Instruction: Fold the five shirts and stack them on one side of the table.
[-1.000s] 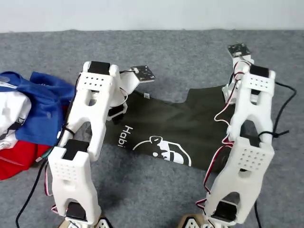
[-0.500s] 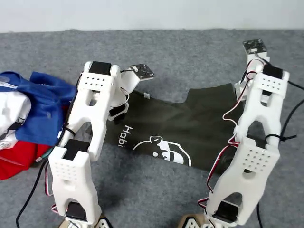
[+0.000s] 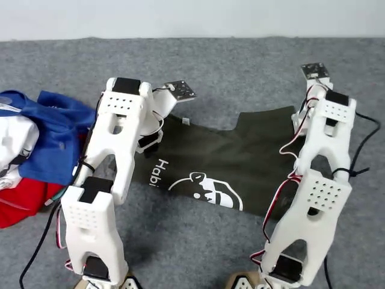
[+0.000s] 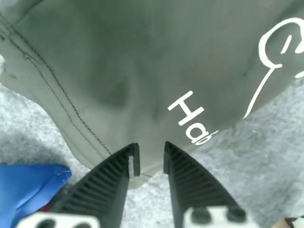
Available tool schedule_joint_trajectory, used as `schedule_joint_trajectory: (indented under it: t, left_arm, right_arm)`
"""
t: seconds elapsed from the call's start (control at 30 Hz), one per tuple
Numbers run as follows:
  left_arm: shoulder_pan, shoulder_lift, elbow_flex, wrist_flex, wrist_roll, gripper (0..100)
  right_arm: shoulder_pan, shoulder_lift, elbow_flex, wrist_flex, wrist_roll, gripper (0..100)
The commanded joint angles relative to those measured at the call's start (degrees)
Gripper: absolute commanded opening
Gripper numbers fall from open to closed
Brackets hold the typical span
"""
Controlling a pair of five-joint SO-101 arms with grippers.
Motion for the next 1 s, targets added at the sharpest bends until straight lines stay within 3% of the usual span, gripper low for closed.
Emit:
schedule_joint_trajectory:
  t: [0.0, 0.83, 0.97]
  left_arm:
    - [0.4, -3.3, 0.7, 0.7, 0.5, 9]
    - [0.3, -3.2, 5.0, -0.9, 0.5, 9]
    - [-0.4, 0.4, 4.5, -9.1, 4.1, 9]
  right_arm:
    - [0.8, -0.5, -5.1, 0.7, -0.1, 0.9]
    - [-5.4, 0.7, -15.8, -2.2, -0.1, 0.9]
    - [-4.3, 3.8, -16.1, -2.2, 0.0, 0.9]
